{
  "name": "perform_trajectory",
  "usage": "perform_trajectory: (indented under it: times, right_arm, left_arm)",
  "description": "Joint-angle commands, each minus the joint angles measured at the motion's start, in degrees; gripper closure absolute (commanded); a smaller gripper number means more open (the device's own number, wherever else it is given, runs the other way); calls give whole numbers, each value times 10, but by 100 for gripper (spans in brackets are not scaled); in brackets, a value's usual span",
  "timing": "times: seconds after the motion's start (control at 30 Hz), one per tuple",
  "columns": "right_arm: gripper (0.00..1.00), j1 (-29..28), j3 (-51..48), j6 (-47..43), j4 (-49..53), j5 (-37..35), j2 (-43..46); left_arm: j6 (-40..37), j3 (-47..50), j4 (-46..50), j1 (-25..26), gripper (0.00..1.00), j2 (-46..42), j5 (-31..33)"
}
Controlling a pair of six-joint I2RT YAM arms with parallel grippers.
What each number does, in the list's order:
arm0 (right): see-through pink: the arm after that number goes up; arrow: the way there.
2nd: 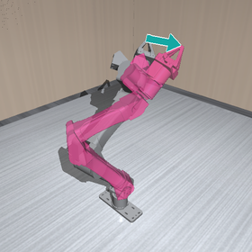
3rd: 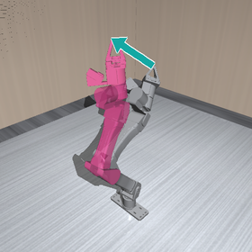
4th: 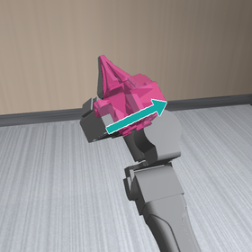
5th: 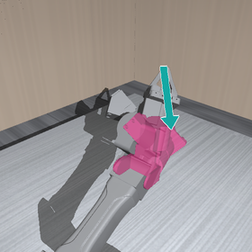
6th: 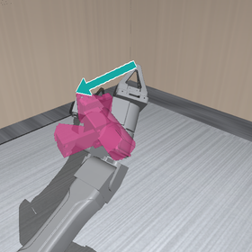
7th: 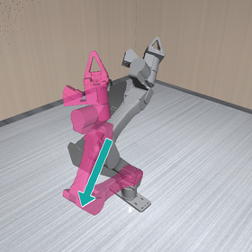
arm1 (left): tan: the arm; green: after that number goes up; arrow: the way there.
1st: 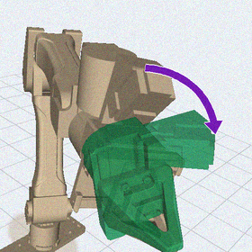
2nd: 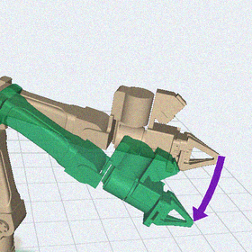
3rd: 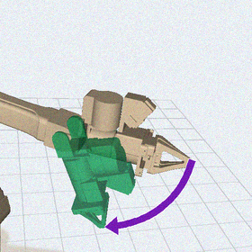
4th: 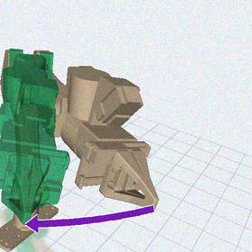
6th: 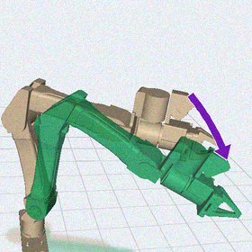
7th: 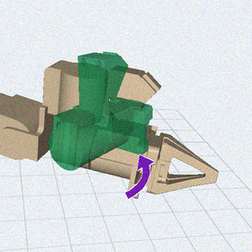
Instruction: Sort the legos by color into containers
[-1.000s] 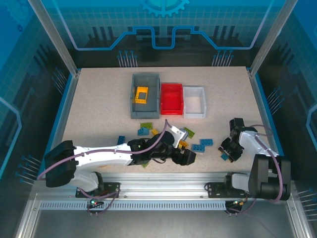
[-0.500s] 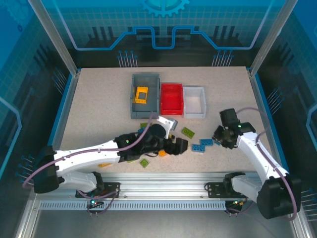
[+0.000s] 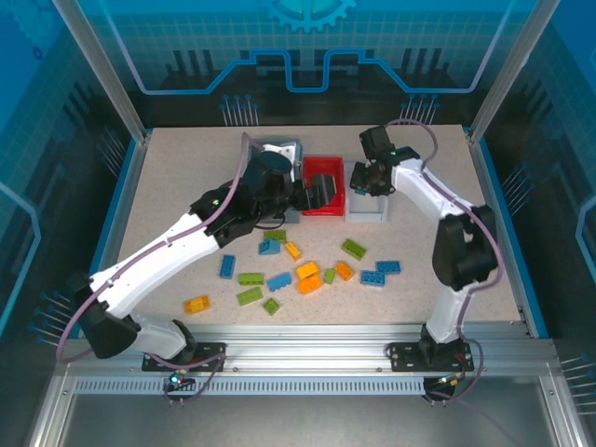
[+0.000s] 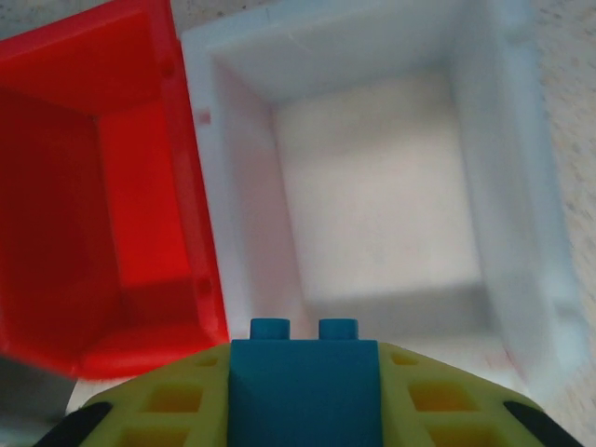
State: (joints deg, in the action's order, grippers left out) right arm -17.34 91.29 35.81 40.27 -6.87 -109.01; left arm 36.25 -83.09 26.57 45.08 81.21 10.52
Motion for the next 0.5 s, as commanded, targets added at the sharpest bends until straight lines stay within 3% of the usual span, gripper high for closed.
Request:
perform_trajectory:
  times: [0.0, 0.2, 0.47]
  right_arm:
    - [72, 24, 60, -32, 20, 28, -69]
    - [60, 35, 110, -42, 29, 36, -140]
    - [43, 30, 103, -42, 27, 31, -111]
  left_arm:
    - [-12, -16, 29, -8, 16, 29, -18]
    - [-9, 2, 42, -11, 16, 28, -7]
    - [12, 56, 73, -20, 17, -7, 11]
